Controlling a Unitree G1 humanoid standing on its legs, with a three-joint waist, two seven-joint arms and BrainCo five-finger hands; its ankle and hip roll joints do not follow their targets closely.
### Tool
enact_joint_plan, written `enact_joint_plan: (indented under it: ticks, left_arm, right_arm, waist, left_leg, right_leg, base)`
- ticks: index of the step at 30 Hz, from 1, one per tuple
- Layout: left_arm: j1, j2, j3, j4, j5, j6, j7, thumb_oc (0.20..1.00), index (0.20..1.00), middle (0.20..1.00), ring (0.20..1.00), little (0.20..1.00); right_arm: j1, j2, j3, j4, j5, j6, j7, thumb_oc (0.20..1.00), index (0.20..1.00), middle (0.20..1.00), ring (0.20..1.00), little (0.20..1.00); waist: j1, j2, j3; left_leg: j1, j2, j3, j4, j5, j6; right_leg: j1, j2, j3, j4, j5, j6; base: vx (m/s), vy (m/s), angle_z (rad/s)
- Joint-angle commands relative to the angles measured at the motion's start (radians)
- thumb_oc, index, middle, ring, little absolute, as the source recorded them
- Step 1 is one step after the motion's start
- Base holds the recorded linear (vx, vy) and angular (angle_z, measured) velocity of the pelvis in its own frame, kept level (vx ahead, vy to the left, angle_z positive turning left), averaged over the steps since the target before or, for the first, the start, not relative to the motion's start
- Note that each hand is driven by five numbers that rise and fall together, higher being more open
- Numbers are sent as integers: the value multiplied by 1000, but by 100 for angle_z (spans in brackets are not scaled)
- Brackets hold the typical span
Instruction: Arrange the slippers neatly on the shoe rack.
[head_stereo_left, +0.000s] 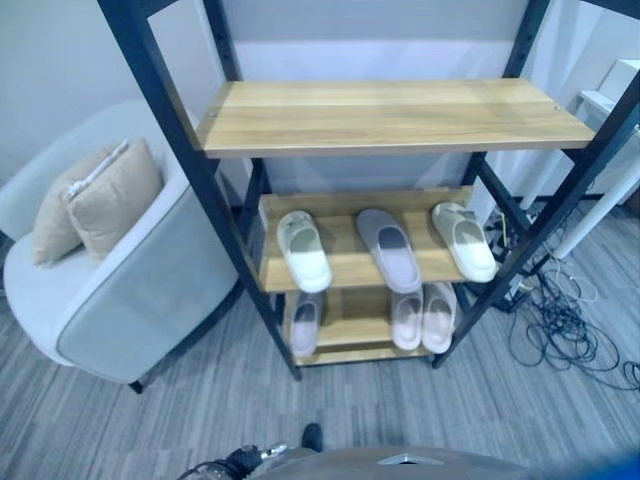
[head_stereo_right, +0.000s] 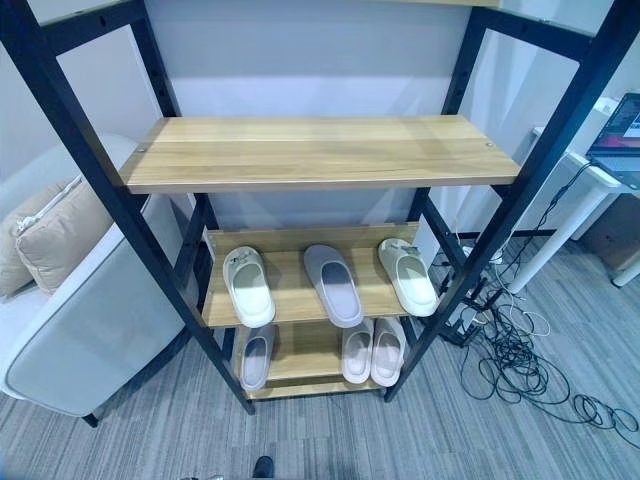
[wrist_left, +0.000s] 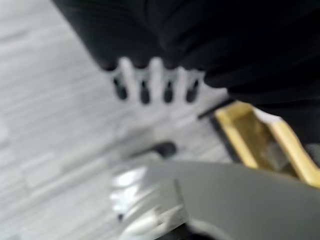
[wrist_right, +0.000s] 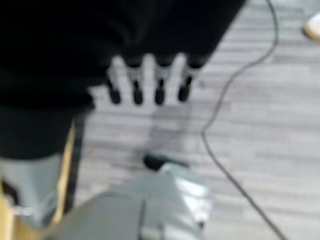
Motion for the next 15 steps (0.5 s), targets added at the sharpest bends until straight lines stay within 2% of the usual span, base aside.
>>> enact_joint_plan:
  ticks: [1,7,8,15]
  left_arm:
    - [-12,5,6,-23,68,-6,-3,1000,1000,1000,1000,1000]
    - [1,-1,-10,-39,96,-10,7,1000,1000,1000,1000,1000]
    - [-7,20,-21,-59,113,-15,-15,1000,1000,1000,1000,1000]
    - [17,21,-16,-80,109,-25,-18,1000,1000,1000,1000,1000]
  right_arm:
    - [-59,-41,5,-48,-33,-30,-15,1000,1000,1000,1000,1000]
    - [-76,-52,22,-112,-62,-47,-42,1000,1000,1000,1000,1000]
    - [-122,-162,-2,-157,-43,-65,-15,1000,1000,1000,1000,1000]
    - [-89,-142,41,-247,-62,-94,0,1000,1000,1000,1000,1000]
  waist:
    - [20,-12,61]
    - [27,-1,65]
    - [37,-8,60]
    - [35,1,77]
  left_leg:
    - [61,4,-9,87,-142,3]
    - [78,14,-26,68,-137,-1]
    - [75,14,-35,64,-131,-4]
    - [83,19,-31,46,-135,0]
  right_leg:
    - [-97,-136,1,110,4,110]
    - [-79,-125,-16,114,-19,104]
    - [-76,-127,-28,112,-19,105]
    - [-78,-122,-20,107,-25,107]
  base:
    - [59,-69,9]
    - [65,-36,24]
    - [73,-31,15]
    - [30,-1,1]
